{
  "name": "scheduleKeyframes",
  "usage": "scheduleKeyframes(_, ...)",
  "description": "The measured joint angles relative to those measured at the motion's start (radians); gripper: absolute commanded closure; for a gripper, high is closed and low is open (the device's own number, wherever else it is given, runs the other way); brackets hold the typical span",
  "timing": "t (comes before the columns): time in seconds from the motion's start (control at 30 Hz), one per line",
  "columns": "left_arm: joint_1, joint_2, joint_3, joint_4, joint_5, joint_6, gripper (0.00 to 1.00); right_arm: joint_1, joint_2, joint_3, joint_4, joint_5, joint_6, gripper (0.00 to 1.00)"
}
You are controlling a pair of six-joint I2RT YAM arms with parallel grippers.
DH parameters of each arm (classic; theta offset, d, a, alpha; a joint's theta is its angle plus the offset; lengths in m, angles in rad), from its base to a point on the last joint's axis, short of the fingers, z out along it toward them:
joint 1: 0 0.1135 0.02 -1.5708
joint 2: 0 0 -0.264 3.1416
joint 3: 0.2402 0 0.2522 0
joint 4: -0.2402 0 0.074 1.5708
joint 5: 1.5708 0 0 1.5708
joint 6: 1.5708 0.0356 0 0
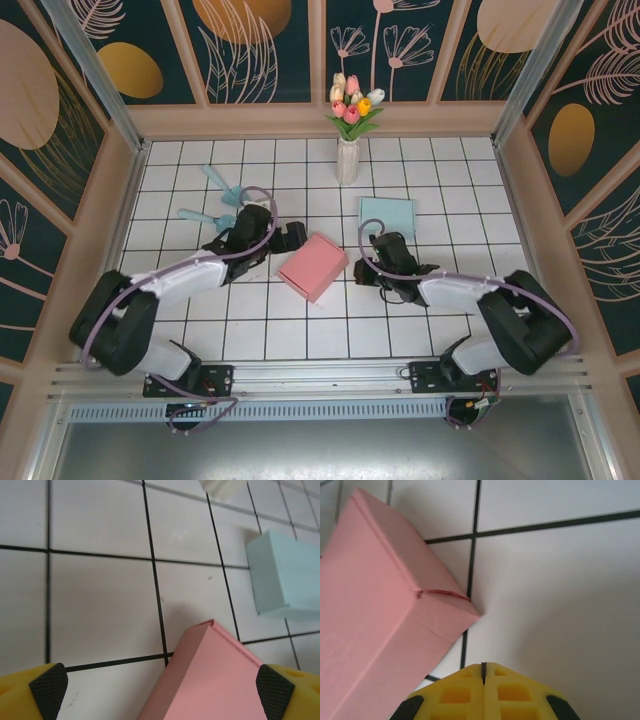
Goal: Fold the paper box
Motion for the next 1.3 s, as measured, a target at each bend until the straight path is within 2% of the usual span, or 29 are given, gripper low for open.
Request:
scheduleKeyframes(0.13, 0.0, 0.084, 0.013, 0.077, 0.089, 0.031, 0.04, -0.017, 0.077, 0.024, 0.04, -0.051, 0.003, 1.0)
scheduleKeyframes(0.43, 0.0, 0.276, 0.013, 0.29, 0.286, 0.038, 0.18, -0.057, 0.19, 0.085, 0.13, -0.127, 0.002, 1.0)
scheduleKeyframes(0.6, -0.004, 0.346, 0.018, 0.446, 0.336, 0.002, 0.19, -0.072, 0.232, 0.099, 0.182, -0.171, 0.003, 1.0)
scheduleKeyframes(0.83, -0.044, 0.374, 0.026, 0.505, 0.249, -0.013, 0.21, -0.101, 0.261, 0.13, 0.187, -0.2, 0.003, 1.0)
scheduleKeyframes(1.0, -0.071, 0.362, 0.035, 0.468, 0.177, -0.019, 0.2, -0.102, 0.245, 0.128, 0.178, -0.164, 0.003, 1.0)
scheduleKeyframes(1.17, -0.095, 0.289, 0.039, 0.356, 0.166, -0.055, 0.15, -0.087, 0.148, 0.071, 0.116, -0.088, 0.006, 1.0)
scheduleKeyframes(1.3, -0.07, 0.156, 0.011, 0.314, 0.152, -0.074, 0.12, -0.071, 0.019, 0.011, 0.056, -0.016, 0.006, 1.0)
